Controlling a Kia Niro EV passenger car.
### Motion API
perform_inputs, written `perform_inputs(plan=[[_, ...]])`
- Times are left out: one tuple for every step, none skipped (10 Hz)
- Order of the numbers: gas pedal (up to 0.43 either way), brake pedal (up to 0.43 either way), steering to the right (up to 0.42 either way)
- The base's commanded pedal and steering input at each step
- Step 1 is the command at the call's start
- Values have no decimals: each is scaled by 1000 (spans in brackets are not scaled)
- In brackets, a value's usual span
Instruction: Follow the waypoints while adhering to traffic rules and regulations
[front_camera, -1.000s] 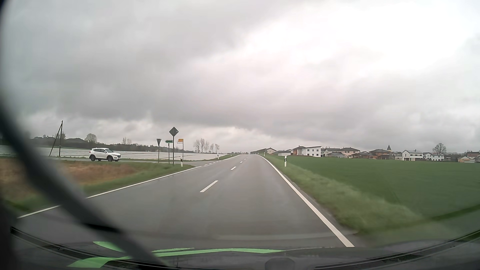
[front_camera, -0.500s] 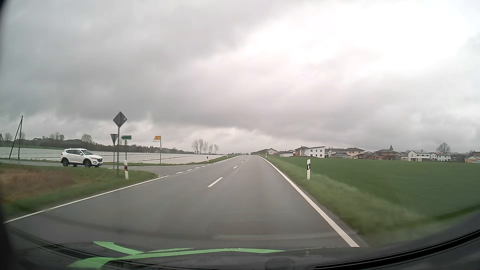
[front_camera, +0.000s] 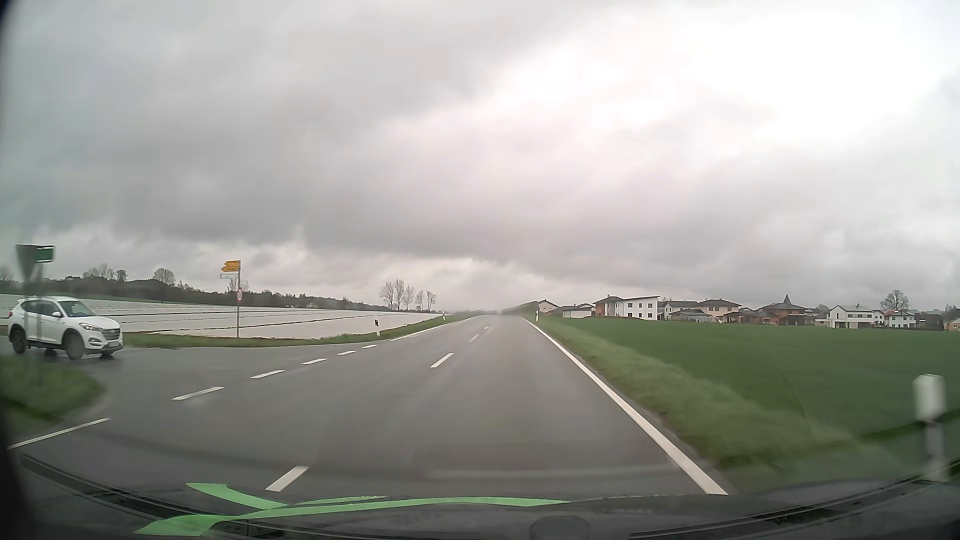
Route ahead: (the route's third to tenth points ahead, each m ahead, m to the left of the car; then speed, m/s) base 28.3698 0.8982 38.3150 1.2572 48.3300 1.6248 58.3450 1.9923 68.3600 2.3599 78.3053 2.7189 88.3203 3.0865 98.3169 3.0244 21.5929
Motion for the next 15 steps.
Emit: perform_inputs(plan=[[157,0,0],[157,0,0],[157,0,0],[169,0,0],[169,0,0],[169,0,0],[157,0,0],[118,0,0],[98,0,-1],[98,0,-1],[110,0,-1],[118,0,-1],[138,0,-1],[150,0,-1],[157,0,-1]])
